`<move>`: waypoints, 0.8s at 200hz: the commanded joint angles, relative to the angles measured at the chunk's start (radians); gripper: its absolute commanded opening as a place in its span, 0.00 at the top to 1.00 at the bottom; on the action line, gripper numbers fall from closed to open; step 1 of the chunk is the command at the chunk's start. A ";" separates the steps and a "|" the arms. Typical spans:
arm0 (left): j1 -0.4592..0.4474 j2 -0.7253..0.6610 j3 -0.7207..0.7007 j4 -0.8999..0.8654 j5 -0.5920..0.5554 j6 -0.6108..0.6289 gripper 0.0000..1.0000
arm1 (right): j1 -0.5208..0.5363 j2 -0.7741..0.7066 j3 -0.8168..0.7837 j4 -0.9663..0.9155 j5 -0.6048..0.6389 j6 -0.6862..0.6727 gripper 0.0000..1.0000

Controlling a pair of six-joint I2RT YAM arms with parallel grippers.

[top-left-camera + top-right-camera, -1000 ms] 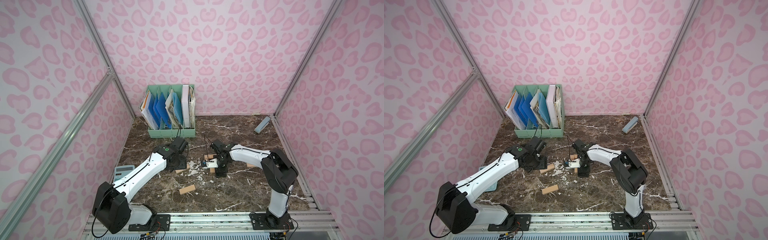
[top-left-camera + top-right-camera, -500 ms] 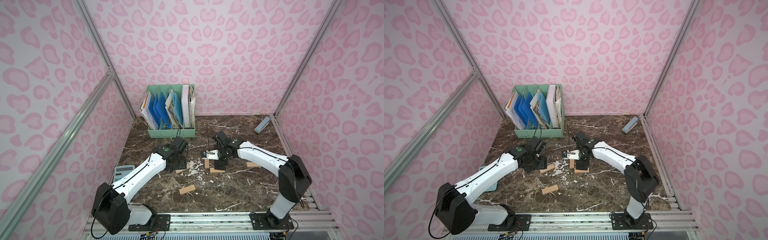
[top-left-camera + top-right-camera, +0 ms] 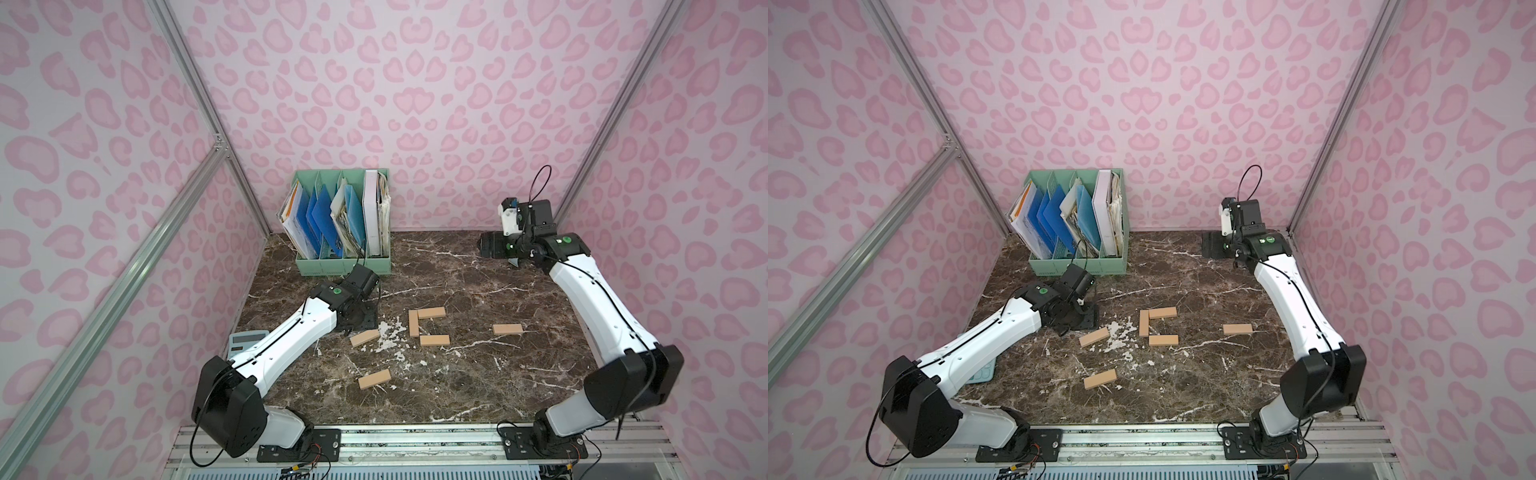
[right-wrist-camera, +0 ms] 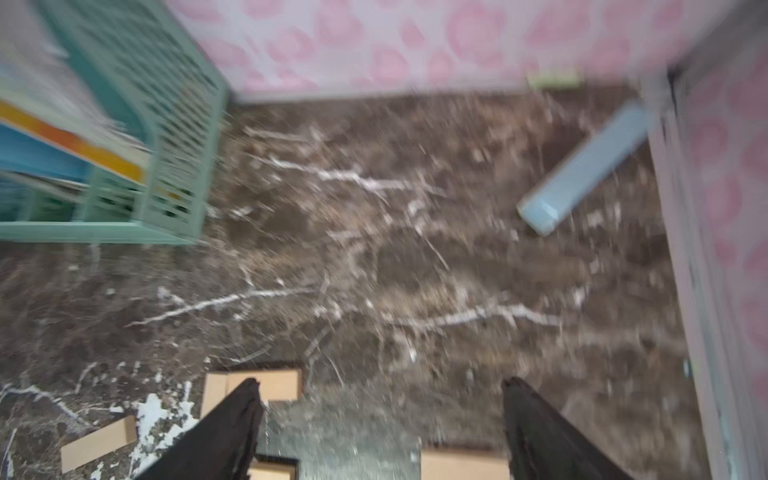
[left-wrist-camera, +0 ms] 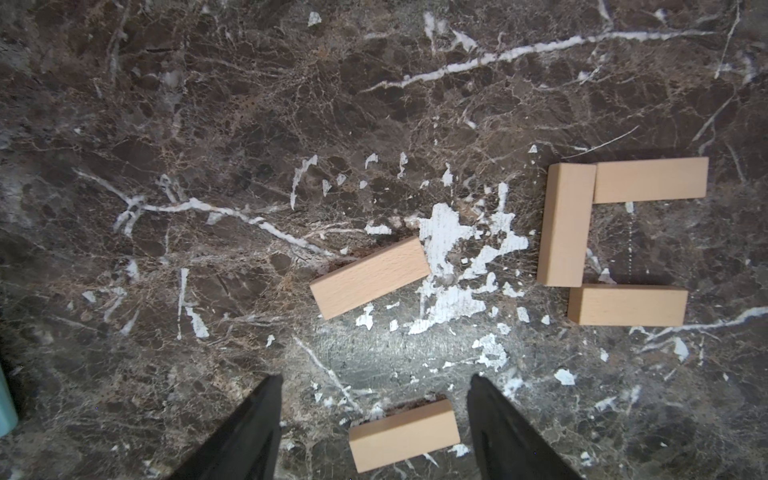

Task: Assemble the number 6 with building blocks
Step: Pick up the building block from the center of the board.

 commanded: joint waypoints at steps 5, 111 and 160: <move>0.000 -0.002 -0.003 0.006 0.006 0.011 0.26 | 0.005 -0.161 -0.181 -0.189 -0.044 0.376 0.20; 0.000 -0.037 -0.073 0.043 0.033 0.031 0.26 | -0.183 -0.266 -0.720 0.193 -0.132 0.658 0.27; 0.000 -0.070 -0.110 0.049 0.028 0.024 0.26 | -0.183 -0.138 -0.719 0.312 -0.152 0.775 0.28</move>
